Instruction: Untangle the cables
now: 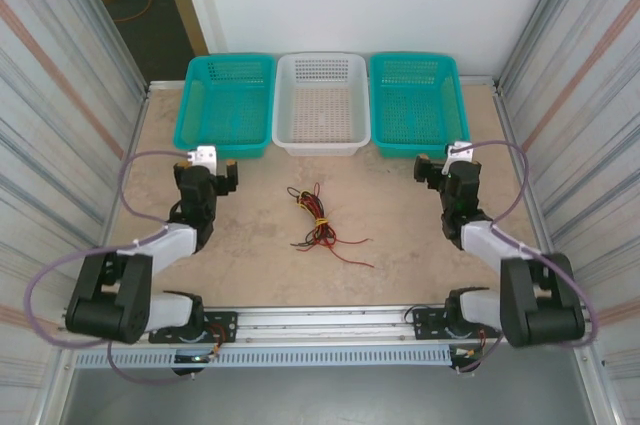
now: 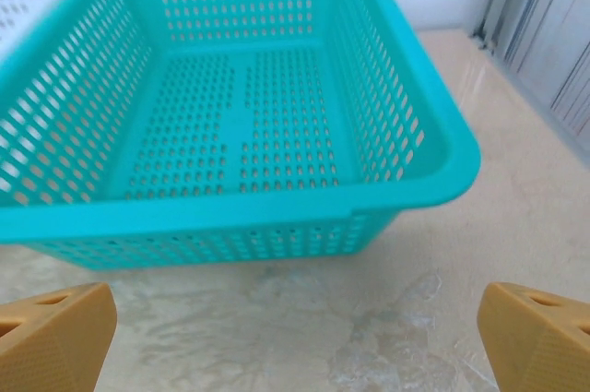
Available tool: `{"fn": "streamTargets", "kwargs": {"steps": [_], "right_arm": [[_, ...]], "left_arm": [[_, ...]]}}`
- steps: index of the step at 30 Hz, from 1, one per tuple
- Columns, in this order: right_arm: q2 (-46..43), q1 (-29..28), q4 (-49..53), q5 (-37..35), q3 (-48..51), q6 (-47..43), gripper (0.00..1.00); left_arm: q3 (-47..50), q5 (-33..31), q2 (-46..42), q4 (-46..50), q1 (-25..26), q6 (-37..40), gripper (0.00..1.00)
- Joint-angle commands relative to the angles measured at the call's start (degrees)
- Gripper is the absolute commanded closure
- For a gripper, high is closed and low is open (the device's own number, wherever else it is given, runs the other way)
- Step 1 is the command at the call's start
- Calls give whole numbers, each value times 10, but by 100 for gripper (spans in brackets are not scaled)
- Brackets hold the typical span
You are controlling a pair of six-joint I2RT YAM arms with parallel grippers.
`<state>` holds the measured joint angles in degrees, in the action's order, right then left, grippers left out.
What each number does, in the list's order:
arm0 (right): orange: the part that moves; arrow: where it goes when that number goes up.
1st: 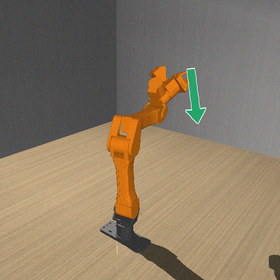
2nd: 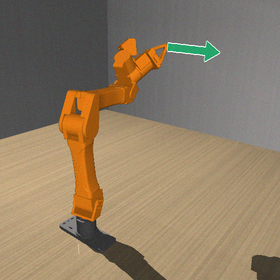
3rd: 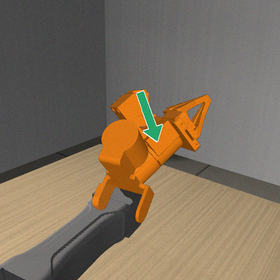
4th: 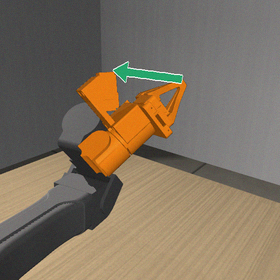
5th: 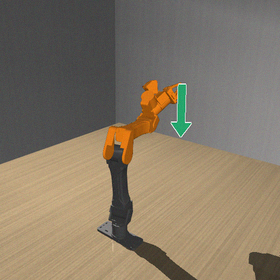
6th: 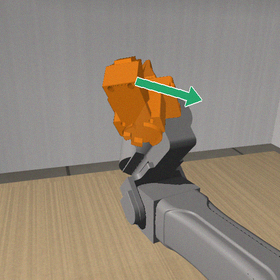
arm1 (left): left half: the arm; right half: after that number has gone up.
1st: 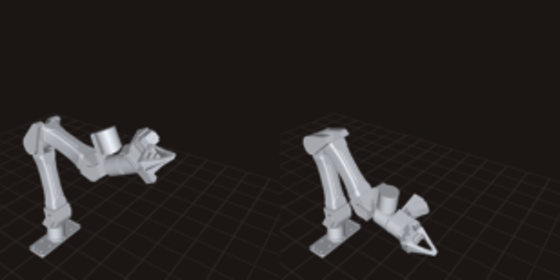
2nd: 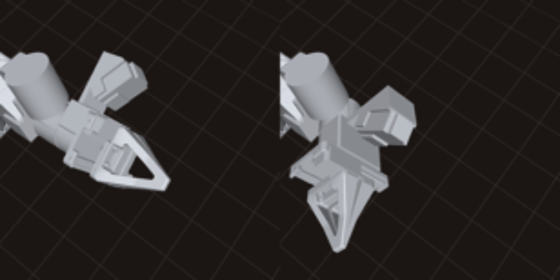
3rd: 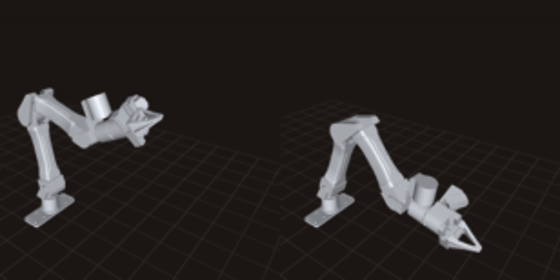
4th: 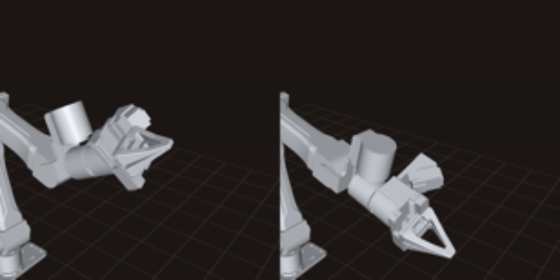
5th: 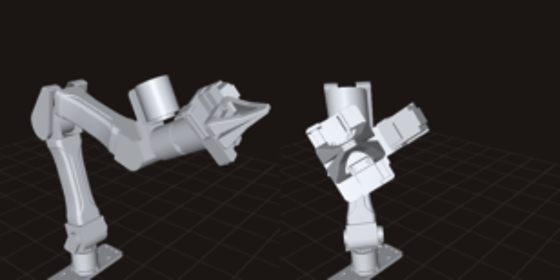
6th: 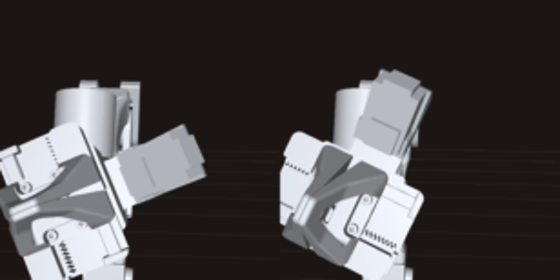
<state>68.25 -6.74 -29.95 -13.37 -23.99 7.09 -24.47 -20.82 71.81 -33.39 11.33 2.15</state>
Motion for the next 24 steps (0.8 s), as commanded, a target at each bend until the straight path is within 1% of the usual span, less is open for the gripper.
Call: {"fn": "streamTargets", "kwargs": {"steps": [1,3,4,5,6,7,8,9,10,12,13,14,15,17,18,19,20,21,22,23,24], "right_arm": [[-61,-18,165,-76,-25,59,1],[-111,-47,236,-117,-32,85,1],[-153,-63,279,-136,-40,104,1],[-188,-74,334,-153,-56,138,1],[-210,-80,388,-154,-76,178,1],[-233,-82,449,-141,-99,237,1],[-251,-82,497,-143,-113,295,1],[-265,-82,544,-151,-124,353,1],[-282,-78,583,-128,-123,396,1],[-300,-58,545,26,-99,361,1],[-289,-66,543,63,-97,362,1],[-255,-100,565,53,-113,365,1],[-219,-142,584,28,-132,353,1],[-124,-289,630,-48,-192,315,1],[-81,-346,632,-57,-214,290,5],[-38,-404,627,-59,-235,266,11],[-6,-448,614,-49,-249,247,11],[19,-470,596,-16,-258,229,10],[45,-484,576,33,-269,213,10],[70,-487,558,73,-279,208,10],[90,-485,547,98,-287,205,11]], "left_arm": [[-42,-73,-63,136,8,-57,2],[-64,-78,-108,219,24,-96,4],[-76,-87,-132,264,36,-118,5],[-92,-92,-162,317,52,-140,6],[-104,-95,-182,356,67,-155,7],[-118,-103,-202,402,86,-172,9],[-134,-111,-220,450,104,-197,10],[-148,-102,-232,490,115,-214,10],[-161,-76,-242,526,124,-230,12],[-176,-6,-252,576,130,-258,14],[-181,34,-251,593,130,-271,15],[-185,66,-247,607,131,-282,16],[-190,93,-242,619,131,-290,19],[-201,147,-231,629,130,-293,33],[-204,171,-228,621,130,-286,38],[-209,186,-227,614,131,-289,39],[-214,192,-226,606,131,-298,37],[-221,193,-223,604,131,-308,33],[-237,189,-217,609,130,-320,29],[-256,190,-209,620,130,-324,28],[-271,193,-202,627,129,-323,28]]}}
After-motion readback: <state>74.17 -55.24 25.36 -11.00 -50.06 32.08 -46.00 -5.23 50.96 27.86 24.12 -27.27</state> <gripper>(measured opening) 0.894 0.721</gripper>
